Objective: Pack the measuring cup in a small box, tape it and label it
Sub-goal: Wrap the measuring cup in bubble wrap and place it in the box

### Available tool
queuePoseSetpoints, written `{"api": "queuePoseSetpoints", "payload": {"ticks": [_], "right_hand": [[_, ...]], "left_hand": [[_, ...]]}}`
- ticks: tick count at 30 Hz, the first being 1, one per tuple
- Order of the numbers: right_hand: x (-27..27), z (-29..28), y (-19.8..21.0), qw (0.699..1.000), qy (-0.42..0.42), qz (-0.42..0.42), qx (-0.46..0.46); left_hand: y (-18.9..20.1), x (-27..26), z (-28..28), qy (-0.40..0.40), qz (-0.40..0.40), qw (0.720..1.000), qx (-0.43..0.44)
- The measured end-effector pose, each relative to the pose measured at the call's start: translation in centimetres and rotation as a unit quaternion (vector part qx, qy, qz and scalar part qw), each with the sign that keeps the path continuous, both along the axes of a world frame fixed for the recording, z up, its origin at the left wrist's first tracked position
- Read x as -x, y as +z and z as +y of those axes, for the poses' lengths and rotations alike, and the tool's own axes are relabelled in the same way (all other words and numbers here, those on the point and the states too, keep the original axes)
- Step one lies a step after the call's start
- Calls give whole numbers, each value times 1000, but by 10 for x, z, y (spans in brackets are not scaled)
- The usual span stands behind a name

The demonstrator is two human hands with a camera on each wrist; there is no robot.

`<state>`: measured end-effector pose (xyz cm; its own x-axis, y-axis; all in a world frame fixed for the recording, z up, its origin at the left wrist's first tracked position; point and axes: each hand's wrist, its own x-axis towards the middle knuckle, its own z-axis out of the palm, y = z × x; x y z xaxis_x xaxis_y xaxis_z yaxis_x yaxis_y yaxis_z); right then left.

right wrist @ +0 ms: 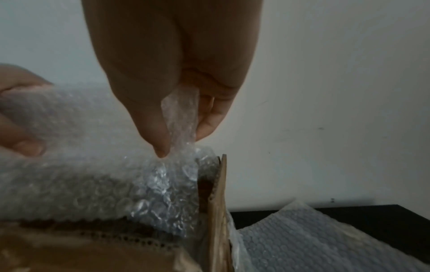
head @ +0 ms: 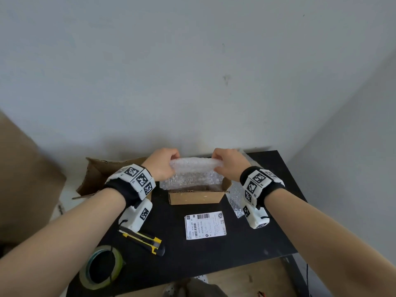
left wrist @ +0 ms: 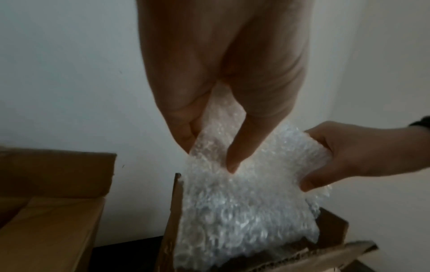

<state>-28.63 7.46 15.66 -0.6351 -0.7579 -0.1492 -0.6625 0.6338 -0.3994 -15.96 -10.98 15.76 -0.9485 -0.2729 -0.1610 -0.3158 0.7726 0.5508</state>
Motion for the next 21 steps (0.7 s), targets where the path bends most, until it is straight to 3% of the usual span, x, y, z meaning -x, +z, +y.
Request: {"api": "queuePoseSetpoints", "payload": {"ticks": [4,7,9,12,14,17,21], "right_hand": [[7,0,-5,997,-6,56,-54],[13,1,-10,998,-16,51,-35],[17,4,-13,998,-53,-36,23],[25,12,-9,966,-127,-194,117],[29,16,-6,950,-146,-226,160],[35,16,-8,932,-200,-244,179],[34,10,-7,923,-157,-304,173]], "left_hand": [[-7,11,5,11,7,999,29],[-13,13,7,45,28,998,41],[-15,14,5,86,53,995,-4],[-15,12,-4,166,88,972,-140],[-13,8,-10,182,96,953,-222],[-11,3,-17,160,89,950,-252],[-9,-1,-19,174,79,933,-303]]}}
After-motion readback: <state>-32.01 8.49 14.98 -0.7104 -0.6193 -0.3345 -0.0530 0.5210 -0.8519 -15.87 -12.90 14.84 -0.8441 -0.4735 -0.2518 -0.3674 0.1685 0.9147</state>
